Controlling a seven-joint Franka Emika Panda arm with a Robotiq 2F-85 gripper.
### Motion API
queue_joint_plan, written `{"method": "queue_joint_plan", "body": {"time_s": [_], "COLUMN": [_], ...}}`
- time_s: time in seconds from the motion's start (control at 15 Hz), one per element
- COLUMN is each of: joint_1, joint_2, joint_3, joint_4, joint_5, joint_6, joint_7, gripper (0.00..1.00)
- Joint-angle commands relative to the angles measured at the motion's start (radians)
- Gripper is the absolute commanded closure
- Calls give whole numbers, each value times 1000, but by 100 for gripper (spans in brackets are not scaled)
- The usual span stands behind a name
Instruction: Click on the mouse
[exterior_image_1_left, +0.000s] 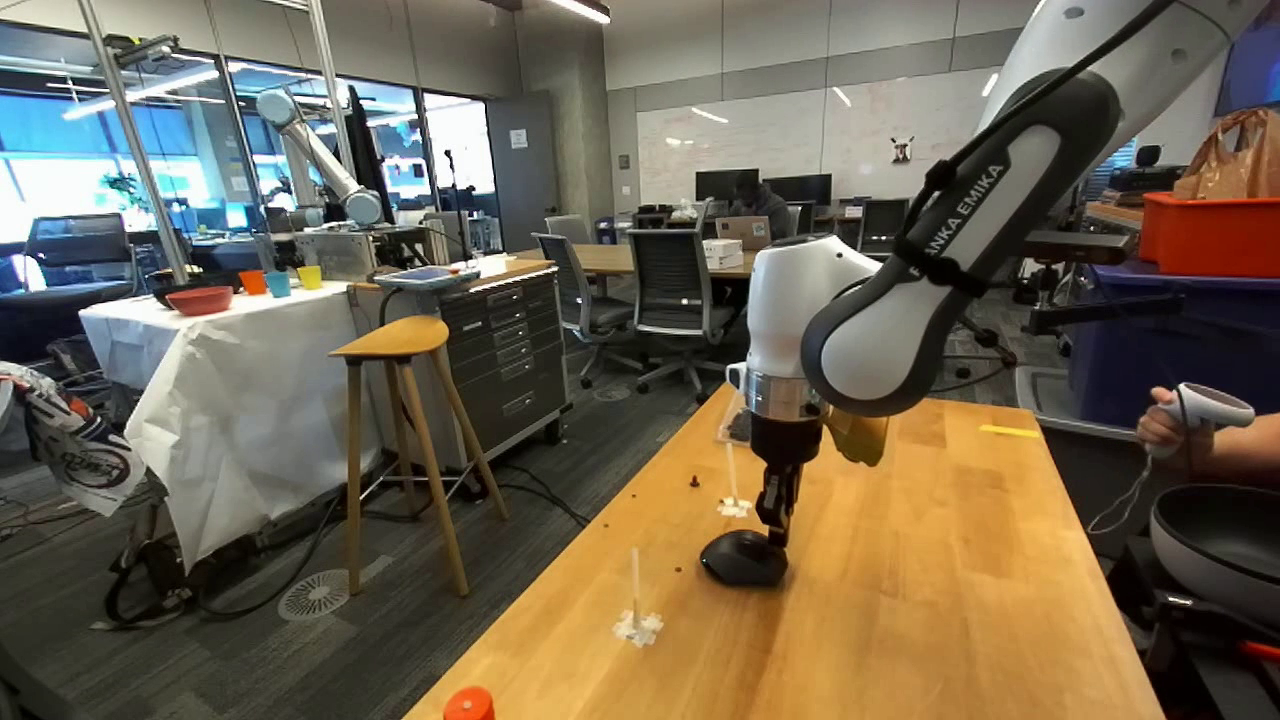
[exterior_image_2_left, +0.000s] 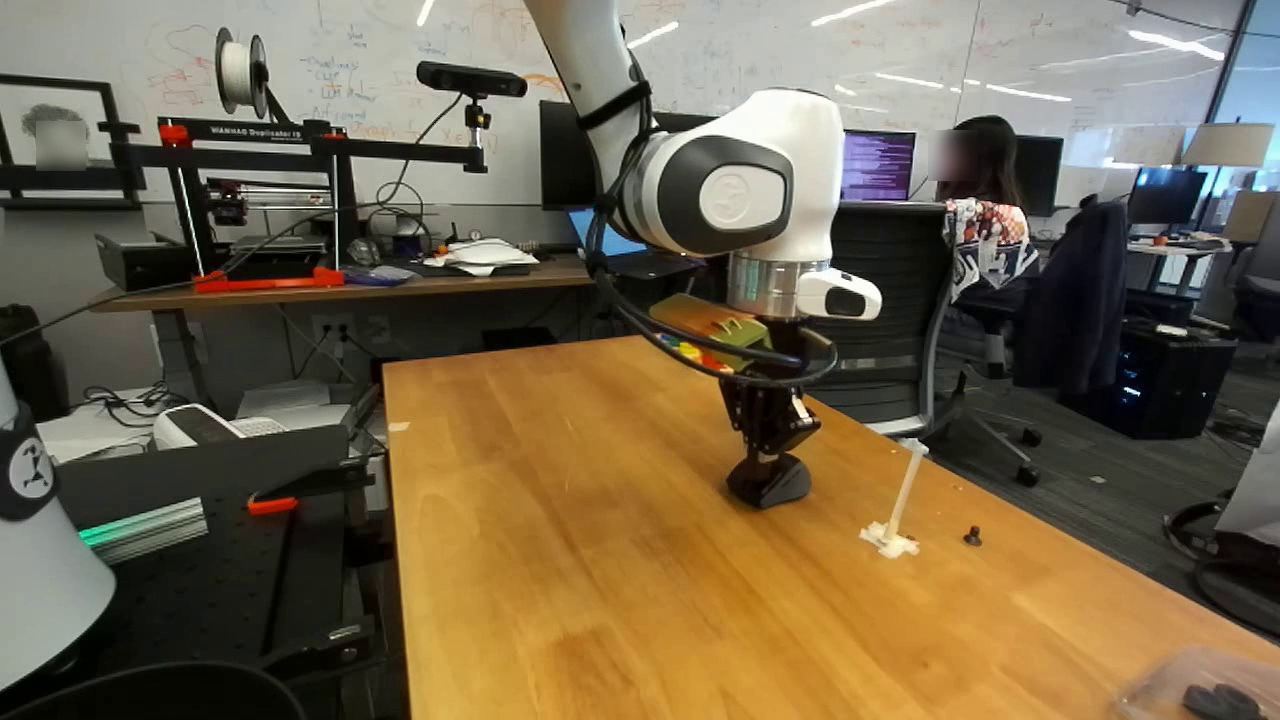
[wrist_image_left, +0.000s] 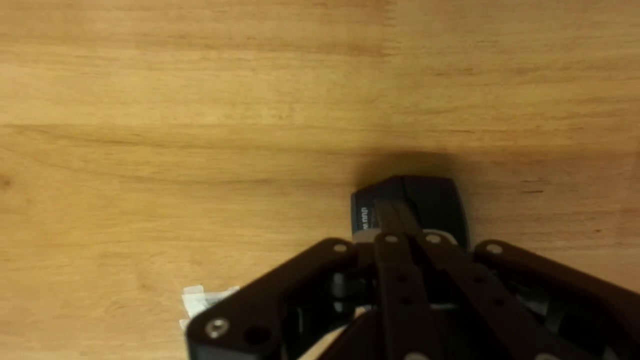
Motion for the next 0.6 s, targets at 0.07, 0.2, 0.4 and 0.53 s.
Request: {"method": "queue_joint_plan", "body": {"time_s": [0.07, 0.2, 0.4, 0.53], "joint_1": [-33, -41, -56, -64], "joint_2": [-98, -140, -208, -259], "joint_3": [36, 43, 55, 58], "joint_4": [-24, -34, -49, -66], "joint_5": [15, 26, 56, 79], "joint_6": [-43, -60, -104, -137], "joint_7": [-12, -17, -30, -37], "gripper": [100, 100, 100, 100]}}
